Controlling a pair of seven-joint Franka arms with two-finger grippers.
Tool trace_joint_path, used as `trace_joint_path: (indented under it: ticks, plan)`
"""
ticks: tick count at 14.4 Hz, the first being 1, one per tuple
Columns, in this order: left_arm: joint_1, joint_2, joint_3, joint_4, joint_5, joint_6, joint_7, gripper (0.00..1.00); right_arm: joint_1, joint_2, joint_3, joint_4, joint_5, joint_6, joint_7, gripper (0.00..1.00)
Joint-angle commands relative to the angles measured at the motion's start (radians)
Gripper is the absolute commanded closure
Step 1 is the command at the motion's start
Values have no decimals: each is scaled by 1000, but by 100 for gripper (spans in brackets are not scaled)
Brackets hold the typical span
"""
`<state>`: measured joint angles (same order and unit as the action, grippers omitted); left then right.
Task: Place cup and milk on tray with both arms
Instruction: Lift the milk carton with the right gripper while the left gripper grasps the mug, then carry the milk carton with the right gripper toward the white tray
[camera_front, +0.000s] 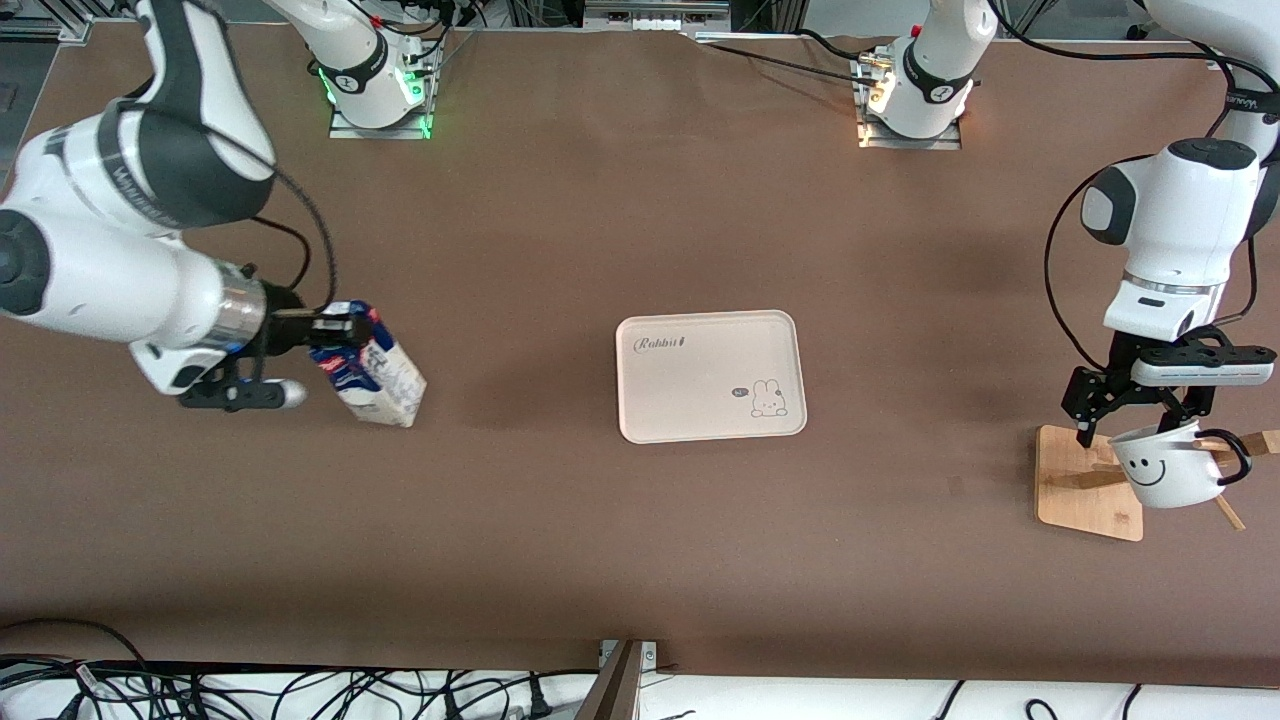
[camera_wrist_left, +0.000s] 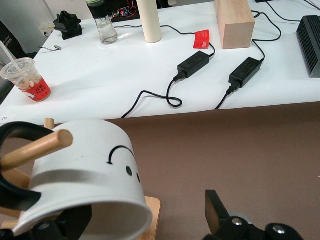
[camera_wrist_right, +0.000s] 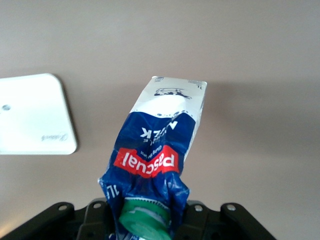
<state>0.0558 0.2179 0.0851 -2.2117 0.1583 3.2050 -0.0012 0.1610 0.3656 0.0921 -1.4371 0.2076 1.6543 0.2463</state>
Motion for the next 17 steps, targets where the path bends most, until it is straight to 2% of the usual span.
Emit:
trace_joint_path:
  ticks: [1,2,4,5,7,9,11,12,15,17]
  plan:
    - [-11,8,15,15,17,4,-5,0,41,-13,52,12,-2,-66,102,70]
    - [-11,8,12,15,17,4,-5,0,69,-7,52,26,-7,-102,102,70]
    - [-11,8,15,3,17,4,-5,0,142,36,52,102,-89,-177,93,70]
    - [-10,5,19,-3,18,4,-2,7,181,71,52,153,-132,-217,91,70]
    - [-10,3,30,-6,18,4,-2,40,221,125,51,233,-154,-246,93,70]
    - [-10,1,36,-5,18,4,-3,70,223,148,54,260,-145,-219,93,70]
    - [-10,1,38,-5,18,4,-2,92,251,165,55,283,-140,-165,99,70]
    - [-10,1,38,-5,18,4,-2,99,256,173,55,287,-134,-130,102,70]
    - [-8,-3,41,-5,20,4,1,100,253,196,52,287,1,-36,137,70]
    - [-10,-5,41,-3,27,4,4,100,256,211,54,287,36,-8,140,70]
